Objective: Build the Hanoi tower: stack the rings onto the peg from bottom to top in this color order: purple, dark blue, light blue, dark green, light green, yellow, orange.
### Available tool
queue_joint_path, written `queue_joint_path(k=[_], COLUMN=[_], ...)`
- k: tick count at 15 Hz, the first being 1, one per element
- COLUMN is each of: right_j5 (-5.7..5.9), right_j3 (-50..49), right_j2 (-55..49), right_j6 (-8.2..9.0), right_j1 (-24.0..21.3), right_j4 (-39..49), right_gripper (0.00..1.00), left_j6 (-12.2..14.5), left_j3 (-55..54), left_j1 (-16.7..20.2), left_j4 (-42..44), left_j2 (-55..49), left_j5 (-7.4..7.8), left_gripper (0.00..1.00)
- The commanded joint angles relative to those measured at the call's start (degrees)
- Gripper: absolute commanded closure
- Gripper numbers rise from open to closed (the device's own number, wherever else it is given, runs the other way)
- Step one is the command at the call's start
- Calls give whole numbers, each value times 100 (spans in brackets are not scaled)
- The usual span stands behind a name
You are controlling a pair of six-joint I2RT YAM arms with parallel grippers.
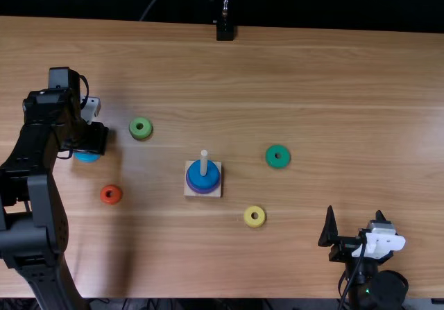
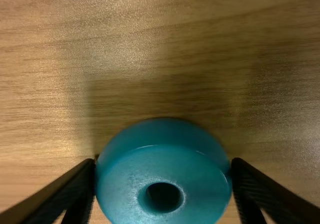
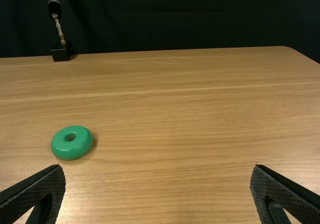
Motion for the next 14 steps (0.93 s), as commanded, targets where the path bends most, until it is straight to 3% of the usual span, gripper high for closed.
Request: queue_joint_path(k=[1,7,10,14], right_j5=[-8,-8,-19,-8], right_j3=[-361,-361,-361,-361], right_j2=[-73,-73,-73,-73], right_j6=[17,17,17,17], right_j1=[-27,-27,-18,-18], right_j4=[-371,-371,-371,-371], right_gripper=[0,0,0,0], left_j6=[39,8,8,29], left_j3=[156,508,991,1466], left_j1=[44,-18,-71,-580], left_j4=[-62,-705,-1559,-2488], left_j2=[-99,-451,-653,-952], left_j5=[93,93,93,135], left_gripper=[100,100,100,100])
